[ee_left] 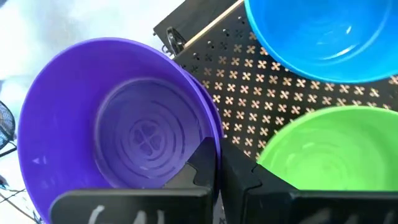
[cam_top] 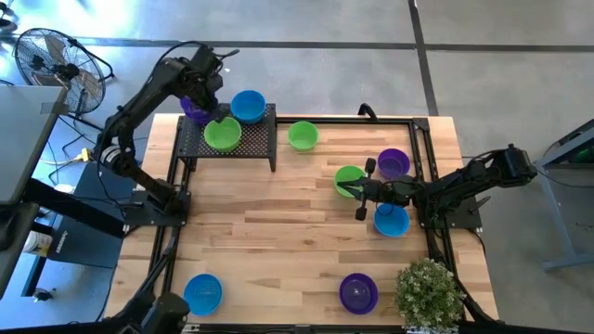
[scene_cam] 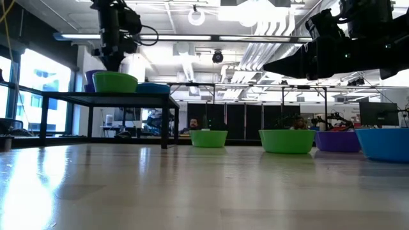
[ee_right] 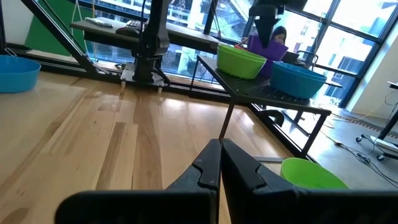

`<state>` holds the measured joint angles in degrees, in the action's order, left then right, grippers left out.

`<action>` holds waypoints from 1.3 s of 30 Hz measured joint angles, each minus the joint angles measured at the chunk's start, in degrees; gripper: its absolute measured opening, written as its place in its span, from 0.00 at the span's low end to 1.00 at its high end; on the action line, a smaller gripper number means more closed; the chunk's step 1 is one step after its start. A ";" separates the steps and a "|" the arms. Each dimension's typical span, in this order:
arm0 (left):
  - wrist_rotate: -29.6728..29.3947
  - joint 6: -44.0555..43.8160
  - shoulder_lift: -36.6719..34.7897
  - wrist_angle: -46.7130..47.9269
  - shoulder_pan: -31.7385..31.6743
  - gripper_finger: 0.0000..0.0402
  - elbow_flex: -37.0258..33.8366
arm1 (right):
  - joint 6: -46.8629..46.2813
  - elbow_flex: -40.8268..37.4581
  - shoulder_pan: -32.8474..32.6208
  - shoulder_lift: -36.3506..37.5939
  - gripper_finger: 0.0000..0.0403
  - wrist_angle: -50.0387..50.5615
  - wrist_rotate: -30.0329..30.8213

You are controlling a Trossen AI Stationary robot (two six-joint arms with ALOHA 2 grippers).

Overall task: Pick & Place Mini bowls
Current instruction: Stack the purple bowl on top of the purple bowl on the shelf

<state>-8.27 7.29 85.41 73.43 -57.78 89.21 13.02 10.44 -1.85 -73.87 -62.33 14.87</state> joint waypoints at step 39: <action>3.91 0.41 -1.62 -3.93 -2.97 0.12 -7.32 | 0.50 0.00 -0.02 0.00 0.00 0.35 0.00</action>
<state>-4.36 7.70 83.79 69.49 -60.75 81.89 13.52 10.44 -1.87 -73.87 -61.98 14.87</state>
